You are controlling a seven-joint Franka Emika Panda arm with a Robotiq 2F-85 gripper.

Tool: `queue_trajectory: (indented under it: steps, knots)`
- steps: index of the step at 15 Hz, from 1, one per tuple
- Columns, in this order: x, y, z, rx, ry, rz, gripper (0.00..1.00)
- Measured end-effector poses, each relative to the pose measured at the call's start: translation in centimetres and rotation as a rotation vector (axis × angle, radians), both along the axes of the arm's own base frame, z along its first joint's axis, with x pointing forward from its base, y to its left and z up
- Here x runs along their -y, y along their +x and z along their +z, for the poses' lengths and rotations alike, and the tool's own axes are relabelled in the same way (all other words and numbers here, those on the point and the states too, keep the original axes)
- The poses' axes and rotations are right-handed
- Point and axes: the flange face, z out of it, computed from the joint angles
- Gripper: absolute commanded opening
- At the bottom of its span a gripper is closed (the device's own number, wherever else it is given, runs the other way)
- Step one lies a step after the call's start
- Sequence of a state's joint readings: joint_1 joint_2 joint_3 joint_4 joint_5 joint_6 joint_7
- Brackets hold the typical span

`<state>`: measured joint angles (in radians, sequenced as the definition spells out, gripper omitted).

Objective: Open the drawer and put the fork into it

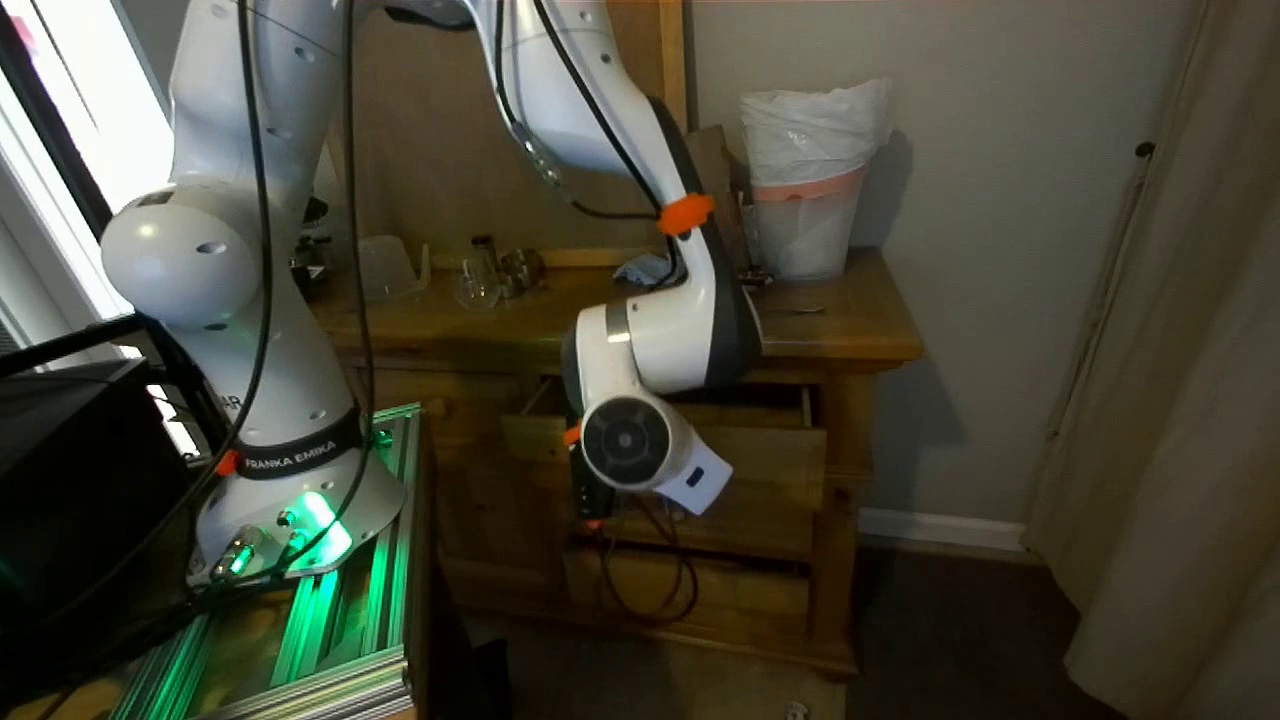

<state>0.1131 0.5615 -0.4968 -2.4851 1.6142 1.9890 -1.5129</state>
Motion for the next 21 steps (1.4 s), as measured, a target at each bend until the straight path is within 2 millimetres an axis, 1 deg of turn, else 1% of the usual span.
queue_trajectory:
  steps: [3, 5, 8, 10, 11, 12, 15, 17, 19, 21]
  knots:
    - [-2.6, 1.5, 4.5, 0.024, -0.17, 0.041, 1.0]
    - [-5.1, 3.3, 7.7, 0.044, -0.275, 0.053, 1.0]
    - [-10.2, 6.1, 12.4, 0.075, -0.405, 0.039, 1.0]
    - [-13.9, 7.4, 14.9, 0.095, -0.461, 0.03, 1.0]
    - [-14.8, 7.6, 15.5, 0.102, -0.468, 0.028, 1.0]
    - [-15.1, 7.6, 15.7, 0.105, -0.47, 0.027, 1.0]
    - [-14.0, 7.7, 15.7, 0.1, -0.472, 0.006, 1.0]
    - [-13.8, 7.7, 15.6, 0.097, -0.473, 0.001, 1.0]
    - [-14.2, 7.8, 15.7, 0.102, -0.483, 0.008, 1.0]
    - [-15.1, 8.3, 16.6, 0.123, -0.536, 0.023, 1.0]
